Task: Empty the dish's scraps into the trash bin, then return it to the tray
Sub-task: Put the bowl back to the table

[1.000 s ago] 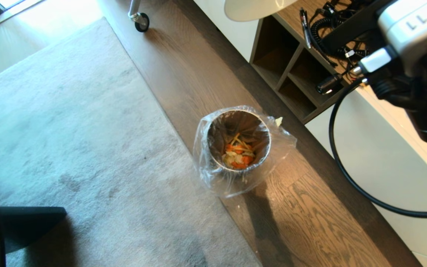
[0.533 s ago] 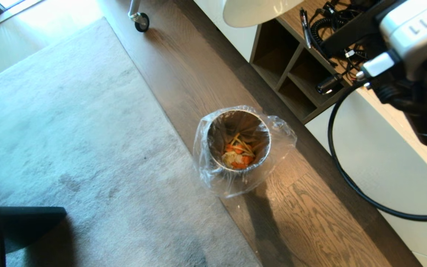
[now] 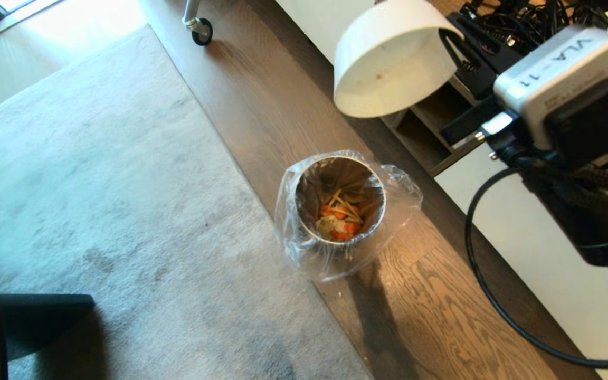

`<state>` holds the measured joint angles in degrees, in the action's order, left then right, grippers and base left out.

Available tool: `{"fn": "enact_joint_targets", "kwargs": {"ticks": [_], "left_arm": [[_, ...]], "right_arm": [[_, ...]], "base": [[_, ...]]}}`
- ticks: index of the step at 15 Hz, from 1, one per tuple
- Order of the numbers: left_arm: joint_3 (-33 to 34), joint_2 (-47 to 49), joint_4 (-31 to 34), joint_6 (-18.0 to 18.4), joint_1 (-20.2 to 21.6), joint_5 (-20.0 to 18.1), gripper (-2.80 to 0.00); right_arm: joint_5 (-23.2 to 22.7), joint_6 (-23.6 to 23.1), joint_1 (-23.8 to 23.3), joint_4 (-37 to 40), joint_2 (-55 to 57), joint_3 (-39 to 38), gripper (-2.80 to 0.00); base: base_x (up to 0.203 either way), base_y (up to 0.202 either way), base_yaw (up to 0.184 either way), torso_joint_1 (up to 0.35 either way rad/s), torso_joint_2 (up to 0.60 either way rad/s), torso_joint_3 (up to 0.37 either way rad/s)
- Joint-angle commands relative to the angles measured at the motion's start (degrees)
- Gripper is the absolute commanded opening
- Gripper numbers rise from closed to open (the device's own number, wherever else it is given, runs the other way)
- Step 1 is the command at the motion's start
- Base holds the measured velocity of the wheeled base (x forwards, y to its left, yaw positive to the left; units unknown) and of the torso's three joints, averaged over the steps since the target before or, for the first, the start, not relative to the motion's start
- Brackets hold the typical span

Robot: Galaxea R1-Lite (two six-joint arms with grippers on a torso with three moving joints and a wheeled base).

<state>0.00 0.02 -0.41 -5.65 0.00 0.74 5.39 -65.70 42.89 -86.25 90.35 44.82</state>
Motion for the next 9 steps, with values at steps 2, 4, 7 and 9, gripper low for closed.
{"fn": "enact_joint_targets", "kwargs": {"ticks": [2, 4, 7, 9], "left_arm": [[0.0, -0.02, -0.02, -0.06, 0.0, 0.05, -2.8], [0.0, -0.02, -0.02, -0.06, 0.0, 0.05, -2.8], [0.0, -0.02, -0.02, -0.06, 0.0, 0.05, -2.8], [0.0, -0.02, -0.02, -0.06, 0.0, 0.05, -2.8]], "right_arm": [[10.95, 7.19, -0.08, 11.17, -5.12, -3.96, -2.8], [12.26, 10.17, -0.81, 21.49, -8.71, -3.99, -2.8], [12.5, 12.61, -2.69, 37.12, -14.1, -4.11, -2.8], [12.42, 14.57, -4.71, 47.51, -16.91, -3.91, -2.8]], "base": [[0.0, 0.0, 0.0, 0.0, 0.0, 0.0], [0.0, 0.0, 0.0, 0.0, 0.0, 0.0], [0.0, 0.0, 0.0, 0.0, 0.0, 0.0], [0.0, 0.0, 0.0, 0.0, 0.0, 0.0]]}}
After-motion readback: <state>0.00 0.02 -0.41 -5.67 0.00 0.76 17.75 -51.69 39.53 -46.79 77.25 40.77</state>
